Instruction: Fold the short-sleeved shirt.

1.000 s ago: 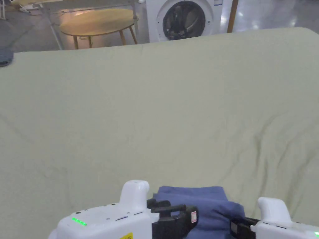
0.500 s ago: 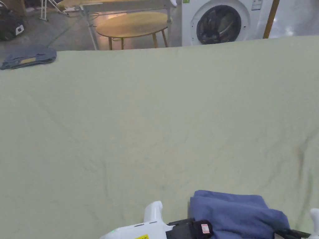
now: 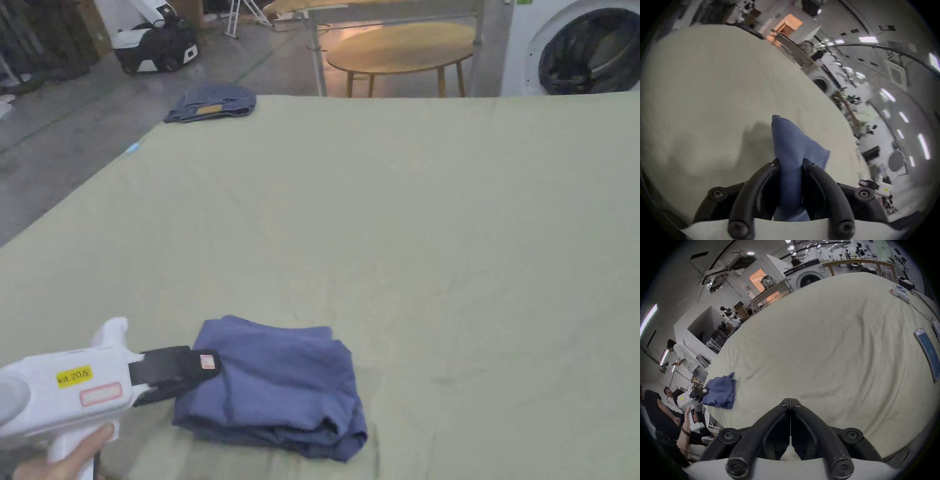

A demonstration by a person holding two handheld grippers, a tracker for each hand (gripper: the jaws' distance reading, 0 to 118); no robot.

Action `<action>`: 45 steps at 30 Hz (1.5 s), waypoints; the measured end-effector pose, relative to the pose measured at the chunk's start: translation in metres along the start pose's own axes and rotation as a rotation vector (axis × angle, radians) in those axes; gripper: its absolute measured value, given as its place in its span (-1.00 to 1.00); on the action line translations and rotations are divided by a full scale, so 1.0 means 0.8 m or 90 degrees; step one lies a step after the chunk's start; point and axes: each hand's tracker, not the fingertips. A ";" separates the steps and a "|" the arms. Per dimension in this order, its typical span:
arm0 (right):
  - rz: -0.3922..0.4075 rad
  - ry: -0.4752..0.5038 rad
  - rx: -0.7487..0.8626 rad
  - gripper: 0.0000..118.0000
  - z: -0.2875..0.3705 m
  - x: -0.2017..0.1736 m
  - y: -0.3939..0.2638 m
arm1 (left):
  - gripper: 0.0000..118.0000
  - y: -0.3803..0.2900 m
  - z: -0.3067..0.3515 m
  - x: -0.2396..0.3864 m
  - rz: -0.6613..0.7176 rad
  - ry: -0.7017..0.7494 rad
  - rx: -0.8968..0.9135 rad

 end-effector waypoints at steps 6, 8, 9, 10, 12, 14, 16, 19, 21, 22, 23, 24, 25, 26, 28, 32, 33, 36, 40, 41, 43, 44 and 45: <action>0.023 -0.019 0.015 -1.00 0.009 0.002 -0.001 | -0.29 0.066 0.037 -0.014 -0.044 0.229 0.039; 0.046 -0.022 0.042 -1.00 0.019 0.006 0.002 | -0.27 0.082 0.065 0.009 -0.093 0.320 0.100; 0.069 -0.027 0.064 -1.00 0.024 0.009 0.006 | -0.27 0.087 0.080 0.026 -0.096 0.335 0.125; 0.092 -0.041 0.087 -1.00 0.029 0.011 0.012 | -0.26 0.090 0.096 0.044 -0.108 0.362 0.157; 0.156 -0.078 0.135 -1.00 0.040 0.012 0.027 | -0.26 0.092 0.117 0.064 -0.122 0.248 0.233; 0.180 -0.112 0.183 -1.00 0.049 0.010 0.045 | -0.27 0.077 0.123 0.105 -0.168 0.167 0.296; 0.179 -0.105 0.227 -1.00 0.058 0.001 0.066 | -0.32 0.052 0.114 0.152 -0.253 0.143 0.335; 0.185 -0.089 0.324 -1.00 0.077 -0.021 0.083 | -0.86 0.006 0.090 0.228 -0.362 0.143 0.414; 0.201 -0.095 0.390 -1.00 0.089 -0.043 0.091 | -1.00 -0.037 0.069 0.293 -0.426 0.085 0.461; 0.206 -0.103 0.408 -1.00 0.093 -0.051 0.093 | -1.00 -0.047 0.059 0.313 -0.445 0.061 0.456; 0.213 -0.116 0.438 -1.00 0.098 -0.059 0.095 | -1.00 -0.061 0.047 0.337 -0.465 0.056 0.463; 0.213 -0.145 0.480 -1.00 0.101 -0.067 0.093 | -1.00 -0.067 0.036 0.347 -0.475 0.054 0.471; 0.216 -0.163 0.505 -1.00 0.104 -0.074 0.090 | -1.00 -0.075 0.028 0.358 -0.475 0.042 0.493; 0.228 -0.169 0.523 -1.00 0.106 -0.079 0.087 | -1.00 -0.080 0.019 0.369 -0.463 0.020 0.484; 0.249 -0.175 0.528 -1.00 0.106 -0.085 0.080 | -1.00 -0.087 0.012 0.392 -0.468 0.024 0.472; 0.230 -0.197 0.519 -1.00 0.099 -0.100 0.058 | -1.00 -0.106 0.005 0.414 -0.508 0.056 0.460; 0.228 -0.186 0.518 -1.00 0.098 -0.102 0.052 | -1.00 -0.110 0.006 0.415 -0.508 0.050 0.453; 0.247 -0.186 0.514 -1.00 0.092 -0.106 0.050 | -1.00 -0.118 0.007 0.420 -0.505 0.059 0.454; 0.260 -0.205 0.511 -1.00 0.089 -0.109 0.055 | -1.00 -0.118 0.015 0.418 -0.498 0.031 0.448; 0.255 -0.201 0.515 -1.00 0.091 -0.109 0.055 | -1.00 -0.119 0.016 0.419 -0.486 0.030 0.448; 0.255 -0.198 0.517 -1.00 0.093 -0.111 0.056 | -1.00 -0.120 0.019 0.419 -0.484 0.029 0.453; 0.260 -0.203 0.518 -1.00 0.094 -0.113 0.056 | -1.00 -0.120 0.018 0.422 -0.483 0.028 0.452; 0.265 -0.206 0.518 -1.00 0.095 -0.114 0.056 | -1.00 -0.120 0.019 0.422 -0.480 0.026 0.455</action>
